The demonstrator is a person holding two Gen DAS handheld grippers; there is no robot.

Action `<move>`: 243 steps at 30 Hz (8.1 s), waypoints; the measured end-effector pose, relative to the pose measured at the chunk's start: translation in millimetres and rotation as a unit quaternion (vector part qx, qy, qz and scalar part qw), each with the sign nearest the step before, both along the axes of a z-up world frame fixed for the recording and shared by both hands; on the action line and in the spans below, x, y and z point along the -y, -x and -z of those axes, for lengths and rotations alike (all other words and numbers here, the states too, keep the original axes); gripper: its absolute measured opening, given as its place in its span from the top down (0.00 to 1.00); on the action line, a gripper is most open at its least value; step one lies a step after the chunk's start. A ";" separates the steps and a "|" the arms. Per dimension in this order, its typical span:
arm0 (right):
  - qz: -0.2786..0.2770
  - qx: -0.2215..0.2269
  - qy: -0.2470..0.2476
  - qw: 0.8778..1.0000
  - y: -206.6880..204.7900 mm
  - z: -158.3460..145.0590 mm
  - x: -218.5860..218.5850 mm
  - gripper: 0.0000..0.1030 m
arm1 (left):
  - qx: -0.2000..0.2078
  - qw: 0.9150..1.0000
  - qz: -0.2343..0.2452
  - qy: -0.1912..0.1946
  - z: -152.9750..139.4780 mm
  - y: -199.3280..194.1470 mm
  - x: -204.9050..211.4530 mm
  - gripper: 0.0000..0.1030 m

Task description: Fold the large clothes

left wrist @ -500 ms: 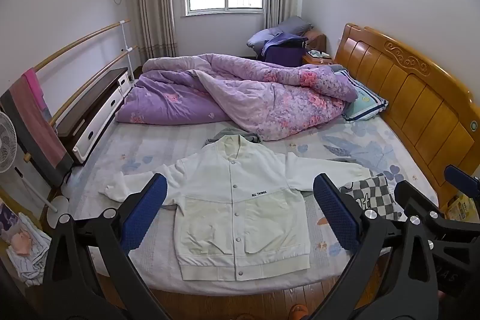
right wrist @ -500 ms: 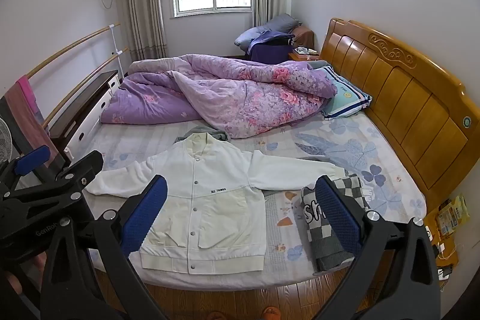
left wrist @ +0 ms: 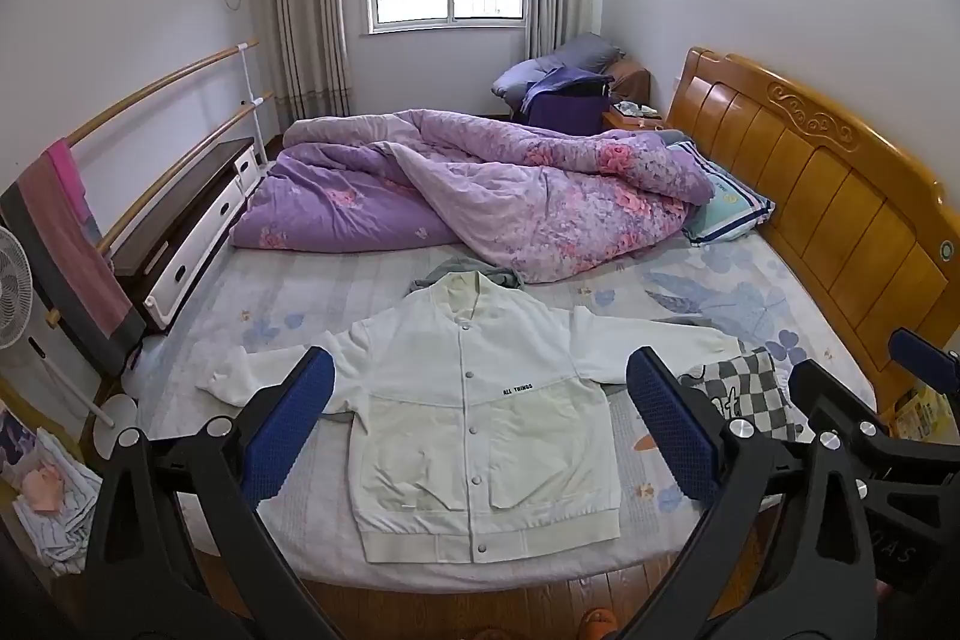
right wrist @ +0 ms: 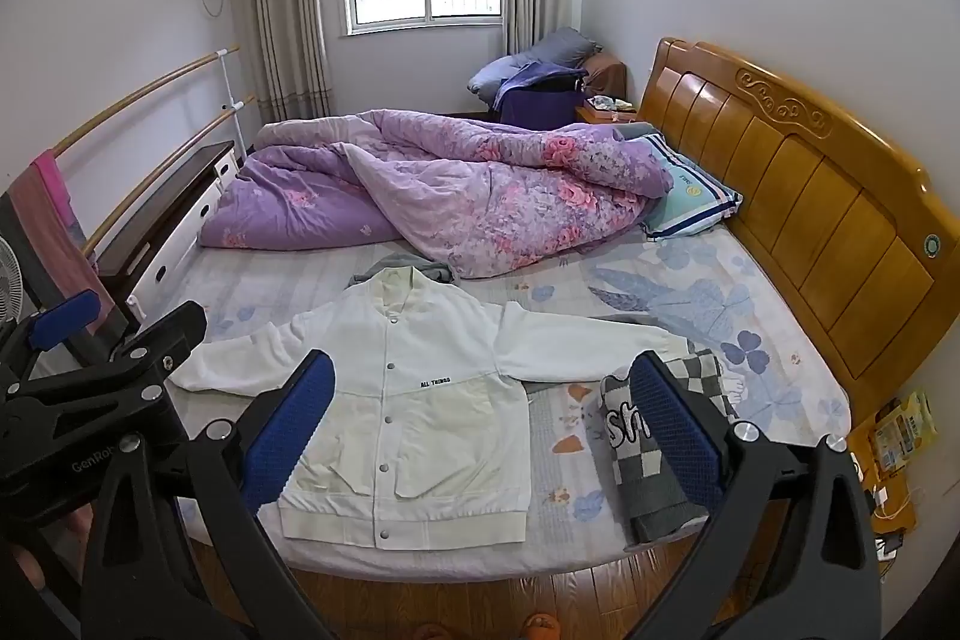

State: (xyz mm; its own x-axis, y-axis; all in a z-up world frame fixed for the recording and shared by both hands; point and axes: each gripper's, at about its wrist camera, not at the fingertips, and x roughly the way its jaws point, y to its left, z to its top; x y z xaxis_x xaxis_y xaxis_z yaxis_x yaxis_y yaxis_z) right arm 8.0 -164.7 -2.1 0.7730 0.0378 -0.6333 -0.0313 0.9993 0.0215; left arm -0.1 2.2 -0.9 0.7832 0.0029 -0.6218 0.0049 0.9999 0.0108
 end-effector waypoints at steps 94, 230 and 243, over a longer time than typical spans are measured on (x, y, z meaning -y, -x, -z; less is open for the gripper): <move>-0.093 -0.099 -0.030 0.990 -219.8 73.8 -61.1 0.08 | -0.109 0.991 -0.074 -0.026 62.1 -217.7 -61.4 0.05; 0.418 -0.285 -0.077 0.859 -413.2 472.4 390.1 0.88 | -0.259 0.953 -0.062 0.144 458.6 -425.8 -77.8 0.36; 0.111 -0.088 -0.075 0.987 -467.1 298.4 67.9 0.89 | -0.256 0.938 -0.166 0.167 439.7 -389.1 -239.6 0.36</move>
State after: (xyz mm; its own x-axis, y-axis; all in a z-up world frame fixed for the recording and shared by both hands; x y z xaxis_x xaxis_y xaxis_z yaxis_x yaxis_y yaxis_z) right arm 475.1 -232.6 -300.5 0.6520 -0.0160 -0.7580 0.2052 0.9662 0.1561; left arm 389.0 241.9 -440.6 0.3719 -0.0671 -0.9258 -0.3887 0.8945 -0.2210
